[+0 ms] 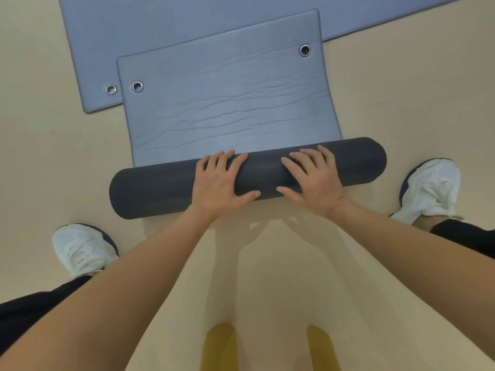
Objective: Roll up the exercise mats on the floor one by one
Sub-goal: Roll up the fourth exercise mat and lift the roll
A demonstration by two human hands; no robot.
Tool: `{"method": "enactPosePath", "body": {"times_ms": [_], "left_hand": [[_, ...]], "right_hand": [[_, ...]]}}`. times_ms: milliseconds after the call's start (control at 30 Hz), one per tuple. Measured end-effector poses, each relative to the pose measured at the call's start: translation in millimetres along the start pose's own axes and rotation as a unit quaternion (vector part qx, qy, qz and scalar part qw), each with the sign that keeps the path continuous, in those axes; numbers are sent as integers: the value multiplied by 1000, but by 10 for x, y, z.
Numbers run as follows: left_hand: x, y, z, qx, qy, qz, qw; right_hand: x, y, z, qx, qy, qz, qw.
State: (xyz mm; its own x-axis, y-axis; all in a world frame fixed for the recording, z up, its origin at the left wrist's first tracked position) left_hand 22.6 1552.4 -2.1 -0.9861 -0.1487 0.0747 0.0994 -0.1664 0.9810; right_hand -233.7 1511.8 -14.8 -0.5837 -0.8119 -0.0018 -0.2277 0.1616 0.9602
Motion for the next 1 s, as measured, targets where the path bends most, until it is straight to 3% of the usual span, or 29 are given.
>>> {"method": "enactPosePath", "body": {"times_ms": [167,267,467,600,800,933,1000], "left_hand": [[-82,176,-525,-82,0,19,996],[-128,230,-787,-114,2,18,993],[-241,289,-607,30,-19,8,999],[-325,150,-582,-19,4,-67,998],[-339,195,-1121,-70,19,-115,991],[-337,282,-1404,-93,5,-115,989],[-345,335,-1521,-110,2,-101,989]], "right_hand": [[153,10,-124,-211,-18,6,977],[333,-30,-387,-261,-36,-7,965],[904,-205,-957,-313,-25,-85,946],[1203,-314,-1226,-311,-30,-163,936],[1185,-344,-1227,-312,-126,-123,934],[943,-326,-1179,-310,-21,-65,948],[850,-353,-1153,-293,-15,-40,955]]}}
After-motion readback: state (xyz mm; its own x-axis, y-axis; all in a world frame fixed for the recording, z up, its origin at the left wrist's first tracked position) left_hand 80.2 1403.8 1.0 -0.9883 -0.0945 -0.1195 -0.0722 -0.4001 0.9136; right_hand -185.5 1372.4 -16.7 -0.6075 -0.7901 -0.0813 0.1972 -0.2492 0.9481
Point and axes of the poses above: each hand's wrist, its own z-axis away from the middle knuckle, its own y-axis out of the back of the hand, x = y × z, the point moved 1 cm from there along -z, towards the middle knuckle, and after that the axes turned 15 degrees about y, right-handed, at the moved point
